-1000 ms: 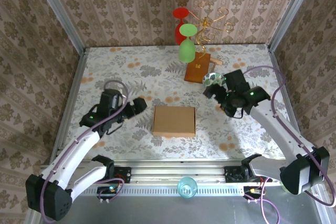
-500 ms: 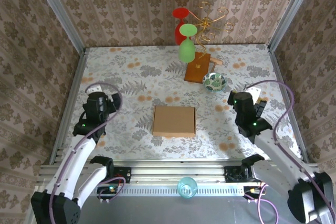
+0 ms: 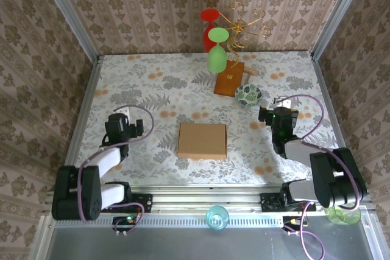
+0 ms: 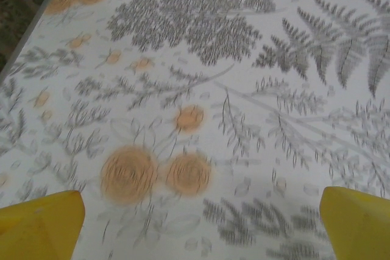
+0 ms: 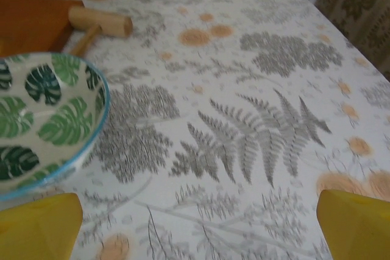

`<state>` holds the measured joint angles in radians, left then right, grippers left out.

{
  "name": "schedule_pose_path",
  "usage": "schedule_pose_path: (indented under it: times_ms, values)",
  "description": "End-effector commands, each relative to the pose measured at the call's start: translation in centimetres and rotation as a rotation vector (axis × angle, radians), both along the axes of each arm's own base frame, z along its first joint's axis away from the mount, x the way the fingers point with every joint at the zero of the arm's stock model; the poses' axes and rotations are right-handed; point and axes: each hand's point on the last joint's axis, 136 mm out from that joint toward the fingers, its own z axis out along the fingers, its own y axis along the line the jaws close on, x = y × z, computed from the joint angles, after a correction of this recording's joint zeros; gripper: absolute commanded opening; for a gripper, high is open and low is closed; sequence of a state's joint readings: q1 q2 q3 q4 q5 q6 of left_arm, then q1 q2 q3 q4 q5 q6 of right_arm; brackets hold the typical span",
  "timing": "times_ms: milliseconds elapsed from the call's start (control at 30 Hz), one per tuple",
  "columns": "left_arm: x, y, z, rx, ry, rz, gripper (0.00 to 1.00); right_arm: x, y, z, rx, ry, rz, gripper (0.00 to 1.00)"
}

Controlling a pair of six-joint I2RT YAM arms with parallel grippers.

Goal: Fold the paper box

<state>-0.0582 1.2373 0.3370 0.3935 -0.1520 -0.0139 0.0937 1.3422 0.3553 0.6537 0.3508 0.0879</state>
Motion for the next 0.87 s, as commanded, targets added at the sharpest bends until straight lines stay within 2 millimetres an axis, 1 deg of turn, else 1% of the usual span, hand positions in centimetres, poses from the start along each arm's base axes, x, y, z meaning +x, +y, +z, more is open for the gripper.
schedule_pose_path:
  times_ms: [0, 33, 67, 100, 133, 167, 233, 300, 333, 700, 767, 833]
  values:
    - [4.3, -0.7, 4.6, -0.038, -0.224, -0.08, 1.0, 1.7, -0.6, 1.4, 0.066, -0.134, 0.049, 1.0]
    - [4.8, -0.5, 4.9, -0.047, -0.251, -0.078, 1.0, 1.8, -1.0, 1.1, 0.087, -0.15, 0.039, 1.0]
    - [5.2, -0.3, 4.6, -0.043, -0.267, -0.08, 1.0, 1.9, -0.9, 0.9, 0.088, -0.139, 0.053, 1.0]
    - [5.3, 0.2, 3.5, -0.05, -0.271, -0.058, 1.0, 2.1, -0.5, 0.4, 0.087, -0.115, 0.068, 1.0]
    - [5.3, 0.5, 2.5, -0.059, -0.291, -0.049, 1.0, 2.2, -0.6, 0.2, 0.082, -0.117, 0.056, 1.0]
    - [5.4, 0.7, 3.1, -0.053, -0.364, -0.06, 1.0, 2.4, -0.6, -0.2, 0.069, -0.121, 0.054, 1.0]
    - [5.2, 0.6, 2.6, -0.071, -0.288, -0.054, 1.0, 2.6, -0.6, -0.3, 0.04, -0.089, 0.023, 1.0]
    - [5.9, 0.2, 2.8, -0.058, -0.3, -0.081, 1.0, 2.8, -0.4, -0.3, 0.026, -0.088, 0.022, 1.0]
    - [5.9, 0.3, 2.5, -0.065, -0.277, -0.074, 1.0, 2.8, -0.4, -0.3, 0.026, -0.081, 0.02, 1.0]
    - [5.9, 0.2, 2.5, -0.062, -0.284, -0.079, 1.0, 2.8, -0.4, -0.3, 0.024, -0.081, 0.022, 1.0]
    - [5.4, 0.4, 2.6, -0.068, -0.304, -0.073, 1.0, 2.4, -0.3, -0.2, 0.015, -0.097, 0.023, 1.0]
    - [4.0, 1.6, 3.2, -0.054, -0.379, -0.002, 1.0, 1.5, -0.2, 0.4, 0.003, -0.161, 0.019, 1.0]
